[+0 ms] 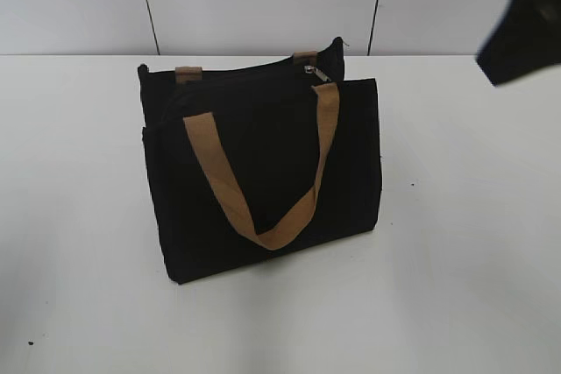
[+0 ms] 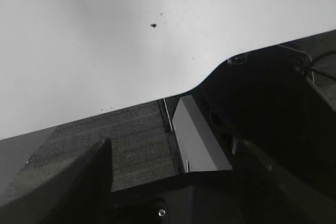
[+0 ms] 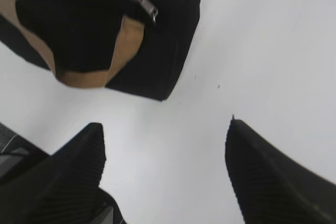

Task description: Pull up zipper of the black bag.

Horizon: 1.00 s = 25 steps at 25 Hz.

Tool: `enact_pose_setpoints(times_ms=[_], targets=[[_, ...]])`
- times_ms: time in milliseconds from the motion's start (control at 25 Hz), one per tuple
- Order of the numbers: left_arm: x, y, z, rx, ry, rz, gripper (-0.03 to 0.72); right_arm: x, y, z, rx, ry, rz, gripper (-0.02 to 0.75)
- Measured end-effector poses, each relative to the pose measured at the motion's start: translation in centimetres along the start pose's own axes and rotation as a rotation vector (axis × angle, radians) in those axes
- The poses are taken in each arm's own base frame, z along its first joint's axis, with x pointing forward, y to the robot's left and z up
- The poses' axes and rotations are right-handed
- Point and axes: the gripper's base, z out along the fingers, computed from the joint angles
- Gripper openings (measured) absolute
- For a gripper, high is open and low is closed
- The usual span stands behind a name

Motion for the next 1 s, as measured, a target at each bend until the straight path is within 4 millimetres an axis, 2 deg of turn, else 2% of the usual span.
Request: enact_pose_setpoints(times_ms=[240,400,520,640,760,880,1000], targets=[[5.5,0.0,-5.0,0.023,-0.321,0.068,0.545,8.5,0.8,-2.5,0.007,-0.016,0.000,0.549],[8.9,0.2,-6.8,0.023,-0.533,0.132,0.545,13.9,1.5,-4.0,-0.010,-0.087,0.007,0.550],[10.7,0.3,-7.6,0.018,-0.677,0.162,0.545,17.2,2.2,-3.8,-0.045,-0.117,0.019,0.553],[11.3,0.4,-8.0,0.007,-0.763,0.171,0.545,20.4,2.7,-3.1,-0.069,-0.139,0.026,0.557],[11.2,0.4,-7.7,-0.004,-0.772,0.193,0.545,22.9,3.0,-2.5,-0.069,-0.172,0.025,0.557],[10.9,0.5,-6.2,-0.007,-0.738,0.207,0.542,24.7,3.0,-1.8,-0.056,-0.193,0.020,0.557],[10.6,0.4,-5.8,-0.002,-0.750,0.210,0.542,25.6,3.0,-1.2,-0.043,-0.198,0.017,0.557]])
